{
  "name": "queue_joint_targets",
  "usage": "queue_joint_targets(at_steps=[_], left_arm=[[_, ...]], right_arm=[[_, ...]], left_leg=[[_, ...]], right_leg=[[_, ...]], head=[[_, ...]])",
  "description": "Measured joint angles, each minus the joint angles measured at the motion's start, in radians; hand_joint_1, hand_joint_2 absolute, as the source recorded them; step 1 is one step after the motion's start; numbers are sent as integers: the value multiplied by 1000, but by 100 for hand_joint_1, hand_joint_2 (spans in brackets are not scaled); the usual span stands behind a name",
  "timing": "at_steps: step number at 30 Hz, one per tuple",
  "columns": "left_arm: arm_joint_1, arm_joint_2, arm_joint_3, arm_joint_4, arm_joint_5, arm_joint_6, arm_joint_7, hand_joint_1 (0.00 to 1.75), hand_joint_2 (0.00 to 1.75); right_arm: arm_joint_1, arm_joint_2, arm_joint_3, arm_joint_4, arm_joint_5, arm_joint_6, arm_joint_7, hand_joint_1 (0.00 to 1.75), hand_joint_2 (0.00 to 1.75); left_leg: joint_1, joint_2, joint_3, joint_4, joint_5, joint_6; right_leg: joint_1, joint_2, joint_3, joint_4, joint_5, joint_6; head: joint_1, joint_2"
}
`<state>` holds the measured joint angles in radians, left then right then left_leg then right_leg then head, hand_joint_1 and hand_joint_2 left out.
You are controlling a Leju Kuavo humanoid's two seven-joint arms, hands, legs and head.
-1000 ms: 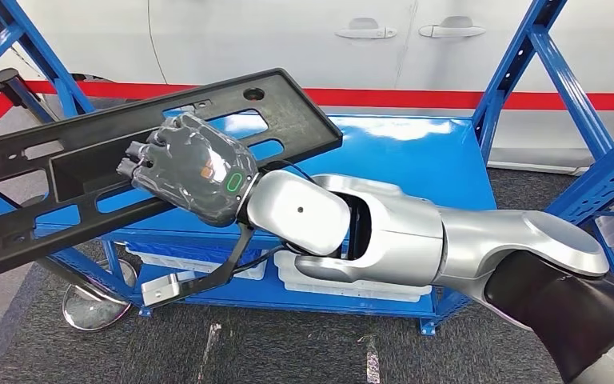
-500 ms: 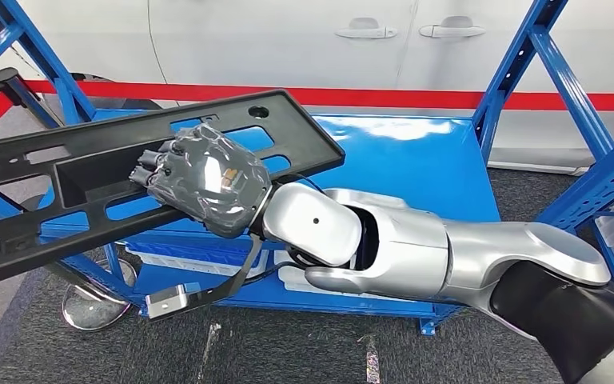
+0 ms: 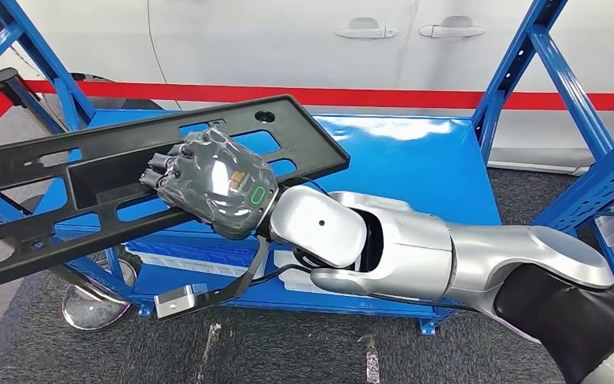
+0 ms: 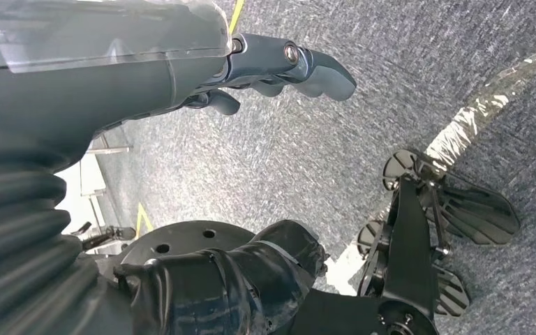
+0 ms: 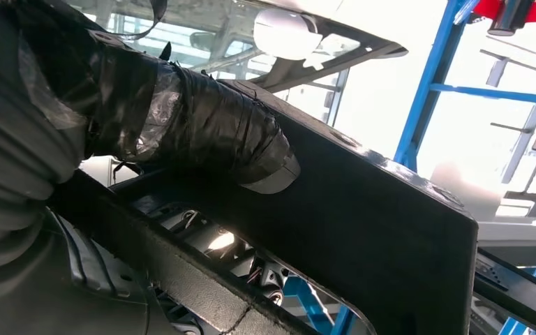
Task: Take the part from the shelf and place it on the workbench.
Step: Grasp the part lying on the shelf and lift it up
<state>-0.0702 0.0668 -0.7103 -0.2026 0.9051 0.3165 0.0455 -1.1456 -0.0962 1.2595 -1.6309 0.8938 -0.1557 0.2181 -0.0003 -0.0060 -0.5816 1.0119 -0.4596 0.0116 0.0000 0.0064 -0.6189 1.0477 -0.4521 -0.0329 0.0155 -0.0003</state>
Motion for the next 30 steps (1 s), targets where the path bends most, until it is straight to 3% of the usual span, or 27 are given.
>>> queue_joint_targets(at_steps=[14,19,22,24,26,28,29,30], left_arm=[[0,0,-15,0,-5,-1,1,0,175],[0,3,-24,0,-13,-2,6,0,175],[0,6,-29,0,-15,-3,6,0,175],[-1,6,-33,0,-17,-3,6,0,175],[-2,6,-37,0,-17,-3,6,0,175],[-3,6,-42,0,-17,-3,6,0,175],[-4,6,-44,0,-17,-3,5,0,175],[-4,5,-46,0,-17,-3,5,0,175]], right_arm=[[19,-9,-3,-8,27,2,4,175,175],[42,-14,-4,-8,26,2,9,175,175],[50,-17,-4,-8,26,1,9,175,175],[52,-19,-6,-8,26,1,9,175,175],[55,-22,-10,-8,27,2,9,175,175],[58,-25,-13,-8,27,2,9,175,175],[62,-27,-13,-8,28,2,9,175,175],[65,-29,-13,-8,28,2,9,175,175]], left_leg=[[0,0,0,0,0,0],[-1,0,-3,9,-6,9],[-2,0,-3,6,-1,16],[6,2,14,-26,18,19],[17,6,30,-59,35,18],[21,8,30,-63,39,18],[24,8,27,-60,39,17],[29,8,24,-55,38,15]], right_leg=[[0,0,0,0,0,0],[-3,0,0,-2,2,4],[-3,1,3,-7,7,11],[2,2,8,-12,2,21],[3,3,-9,35,-37,32],[-7,2,-57,150,-95,43],[-13,1,-79,200,-111,51],[-20,0,-86,217,-106,58]], head=[[0,0],[0,0],[0,0],[1,0],[6,0],[8,0],[8,0],[8,0]])
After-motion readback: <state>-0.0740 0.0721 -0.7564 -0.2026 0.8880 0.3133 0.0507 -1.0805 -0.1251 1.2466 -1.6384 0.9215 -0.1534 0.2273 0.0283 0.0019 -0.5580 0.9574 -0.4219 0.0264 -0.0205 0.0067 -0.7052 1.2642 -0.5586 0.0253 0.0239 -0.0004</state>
